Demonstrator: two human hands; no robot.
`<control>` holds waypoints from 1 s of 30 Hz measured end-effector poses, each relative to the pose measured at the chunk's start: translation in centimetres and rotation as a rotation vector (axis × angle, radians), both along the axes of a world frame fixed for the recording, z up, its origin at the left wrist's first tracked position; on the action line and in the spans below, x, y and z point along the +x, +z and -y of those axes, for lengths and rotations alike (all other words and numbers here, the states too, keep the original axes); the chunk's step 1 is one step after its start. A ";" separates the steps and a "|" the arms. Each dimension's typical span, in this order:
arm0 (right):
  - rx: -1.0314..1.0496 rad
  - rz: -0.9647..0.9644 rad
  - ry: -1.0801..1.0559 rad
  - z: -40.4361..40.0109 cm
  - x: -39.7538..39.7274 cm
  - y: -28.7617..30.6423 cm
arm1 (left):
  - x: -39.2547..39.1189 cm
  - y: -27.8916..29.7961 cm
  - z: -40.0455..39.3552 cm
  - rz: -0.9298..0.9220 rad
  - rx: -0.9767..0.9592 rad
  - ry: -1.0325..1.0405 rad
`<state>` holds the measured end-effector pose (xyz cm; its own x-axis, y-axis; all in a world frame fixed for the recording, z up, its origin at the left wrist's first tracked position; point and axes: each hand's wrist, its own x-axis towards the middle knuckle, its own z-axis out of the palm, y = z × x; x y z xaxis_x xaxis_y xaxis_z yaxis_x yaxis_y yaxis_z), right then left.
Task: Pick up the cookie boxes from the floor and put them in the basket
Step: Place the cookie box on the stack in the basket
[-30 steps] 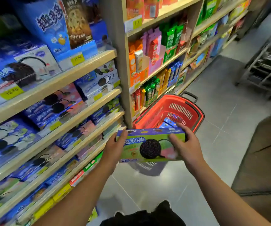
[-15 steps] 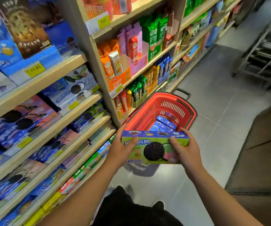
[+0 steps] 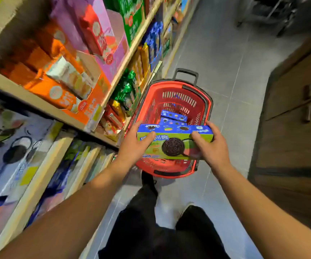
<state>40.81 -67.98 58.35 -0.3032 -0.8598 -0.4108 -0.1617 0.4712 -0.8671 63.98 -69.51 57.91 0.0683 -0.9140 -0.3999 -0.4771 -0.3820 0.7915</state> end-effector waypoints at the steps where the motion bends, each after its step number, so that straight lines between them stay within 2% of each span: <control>1: 0.022 -0.011 -0.007 1.0 0.2 -0.8 | 0.3 -0.9 1.7 0.012 0.015 -0.036; 6: 0.103 -0.062 -0.069 4.3 0.5 -5.6 | 0.7 -5.3 8.1 0.096 0.069 -0.172; 10: 0.241 -0.123 -0.027 6.4 0.5 -12.9 | 0.2 -11.5 11.2 0.213 0.127 -0.234; 14: 0.356 -0.178 -0.032 5.6 0.7 -21.2 | 0.4 -19.1 10.6 0.202 0.198 -0.326; 23: 0.511 -0.180 0.062 4.5 3.5 -38.9 | 2.2 -38.5 8.0 0.322 0.356 -0.335; 30: 0.619 -0.276 0.090 3.4 4.9 -48.2 | 1.7 -47.9 7.9 0.351 0.420 -0.402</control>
